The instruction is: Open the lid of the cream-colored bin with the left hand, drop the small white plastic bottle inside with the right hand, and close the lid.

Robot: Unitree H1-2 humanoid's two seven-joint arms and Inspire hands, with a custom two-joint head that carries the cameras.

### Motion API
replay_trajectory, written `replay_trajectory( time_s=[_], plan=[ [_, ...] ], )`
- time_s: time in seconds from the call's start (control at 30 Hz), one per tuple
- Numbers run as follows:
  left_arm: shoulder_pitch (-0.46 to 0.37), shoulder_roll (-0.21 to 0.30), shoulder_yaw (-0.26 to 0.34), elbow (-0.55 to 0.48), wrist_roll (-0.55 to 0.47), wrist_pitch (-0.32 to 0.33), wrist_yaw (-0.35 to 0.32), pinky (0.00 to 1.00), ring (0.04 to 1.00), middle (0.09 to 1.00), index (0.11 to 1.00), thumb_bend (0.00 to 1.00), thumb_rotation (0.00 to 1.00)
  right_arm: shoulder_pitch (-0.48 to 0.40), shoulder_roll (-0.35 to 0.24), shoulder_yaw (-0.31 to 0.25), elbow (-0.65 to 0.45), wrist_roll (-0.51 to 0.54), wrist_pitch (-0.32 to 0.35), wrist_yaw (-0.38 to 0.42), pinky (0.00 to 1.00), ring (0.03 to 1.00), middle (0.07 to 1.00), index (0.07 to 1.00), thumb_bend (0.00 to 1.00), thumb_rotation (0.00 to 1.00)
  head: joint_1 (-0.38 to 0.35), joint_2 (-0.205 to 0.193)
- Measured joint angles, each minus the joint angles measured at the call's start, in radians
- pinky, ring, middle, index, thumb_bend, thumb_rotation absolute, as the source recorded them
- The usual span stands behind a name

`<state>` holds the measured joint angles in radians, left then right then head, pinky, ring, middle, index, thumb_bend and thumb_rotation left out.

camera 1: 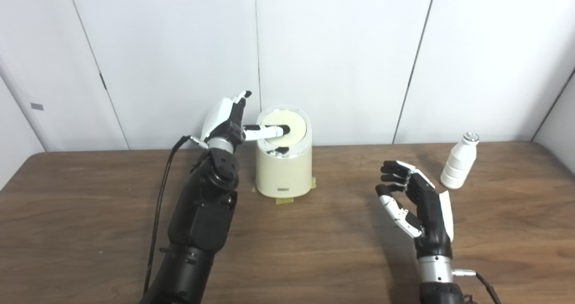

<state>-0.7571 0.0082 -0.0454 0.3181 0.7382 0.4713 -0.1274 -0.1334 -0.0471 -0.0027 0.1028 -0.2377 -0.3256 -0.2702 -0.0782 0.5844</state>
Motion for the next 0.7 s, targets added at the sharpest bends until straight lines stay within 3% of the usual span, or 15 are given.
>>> replay_trajectory(
  time_s=[0.13, 0.37, 0.57, 0.7],
  plan=[
    [0.000, 0.004, -0.014, 0.019, 0.004, 0.000, 0.005, 1.00, 1.000, 1.000, 1.000, 1.00, 0.45, 0.000, 0.000, 0.000, 0.000, 0.000, 0.000, -0.002, 0.55, 0.644, 0.676, 0.676, 0.25, 0.41, -0.003, 0.000],
    [0.000, 0.002, -0.022, 0.029, 0.071, 0.000, 0.000, 1.00, 1.000, 1.000, 1.000, 0.96, 0.28, 0.001, 0.000, 0.001, -0.004, -0.002, 0.000, -0.002, 0.55, 0.640, 0.673, 0.674, 0.25, 0.41, -0.005, 0.002],
    [-0.004, 0.007, -0.028, 0.048, 0.144, 0.000, -0.025, 1.00, 1.000, 1.000, 1.000, 0.92, 0.20, 0.003, 0.001, 0.001, -0.010, -0.013, 0.002, -0.002, 0.54, 0.641, 0.673, 0.673, 0.25, 0.36, -0.006, 0.002],
    [-0.009, 0.026, -0.065, 0.055, 0.191, -0.002, -0.037, 1.00, 1.000, 1.000, 1.000, 0.95, 0.13, 0.003, 0.001, 0.001, -0.010, -0.018, 0.002, -0.002, 0.54, 0.638, 0.671, 0.672, 0.25, 0.40, -0.006, 0.006]
  ],
)
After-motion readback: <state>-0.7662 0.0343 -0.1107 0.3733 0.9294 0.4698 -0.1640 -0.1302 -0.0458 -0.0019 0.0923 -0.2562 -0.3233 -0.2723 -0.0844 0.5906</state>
